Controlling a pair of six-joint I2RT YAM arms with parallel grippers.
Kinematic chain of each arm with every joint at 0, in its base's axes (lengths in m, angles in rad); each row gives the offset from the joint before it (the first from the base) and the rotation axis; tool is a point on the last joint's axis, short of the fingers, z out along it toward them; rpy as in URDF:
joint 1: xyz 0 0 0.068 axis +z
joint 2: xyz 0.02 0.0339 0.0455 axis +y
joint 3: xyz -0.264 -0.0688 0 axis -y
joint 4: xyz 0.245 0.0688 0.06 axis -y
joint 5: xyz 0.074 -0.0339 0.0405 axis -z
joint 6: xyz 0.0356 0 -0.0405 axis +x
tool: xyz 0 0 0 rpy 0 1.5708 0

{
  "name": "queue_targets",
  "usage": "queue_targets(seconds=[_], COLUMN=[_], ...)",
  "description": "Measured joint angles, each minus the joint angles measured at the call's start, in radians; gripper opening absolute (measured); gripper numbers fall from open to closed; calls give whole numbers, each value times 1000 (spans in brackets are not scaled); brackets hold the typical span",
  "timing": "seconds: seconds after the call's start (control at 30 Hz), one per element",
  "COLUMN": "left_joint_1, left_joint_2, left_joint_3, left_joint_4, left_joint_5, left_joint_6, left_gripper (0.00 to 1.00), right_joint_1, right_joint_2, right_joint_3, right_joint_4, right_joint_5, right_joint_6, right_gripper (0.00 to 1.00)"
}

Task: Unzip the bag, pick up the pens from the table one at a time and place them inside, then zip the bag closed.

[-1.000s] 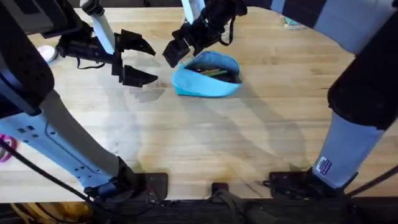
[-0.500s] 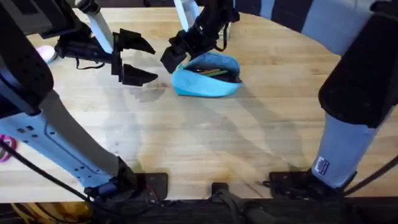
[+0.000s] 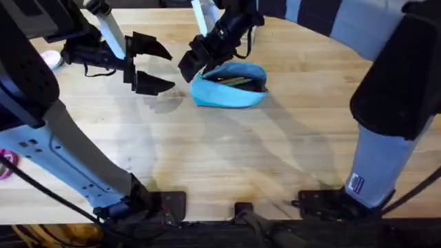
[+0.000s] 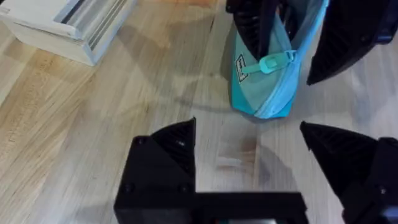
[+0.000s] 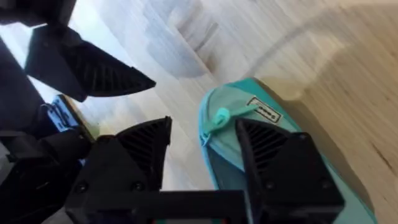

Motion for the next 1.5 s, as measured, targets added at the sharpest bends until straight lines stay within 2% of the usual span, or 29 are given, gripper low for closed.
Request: queue_targets(seconds=[0.27, 0.6, 0.7, 0.73, 1.3, 1.5], left_joint_1=[0, 0, 0, 0, 0, 0], left_joint_2=[0, 0, 0, 0, 0, 0], left_joint_3=[0, 0, 0, 0, 0, 0], left_joint_4=[0, 0, 0, 0, 7, -51], left_joint_5=[-13, -23, -23, -23, -23, -23], left_joint_6=[0, 0, 0, 0, 0, 0], left_gripper=[993, 993, 993, 993, 993, 993], right_joint_1=[0, 0, 0, 0, -28, -35], right_joint_2=[0, 0, 0, 0, 0, 0], right_joint_3=[0, 0, 0, 0, 24, 67], right_joint_4=[-2, -10, -11, -12, -17, -24], right_joint_5=[-39, -47, -47, -47, -54, -46], right_joint_6=[4, 5, 6, 6, 5, -3], right_gripper=[382, 263, 77, 46, 31, 31])
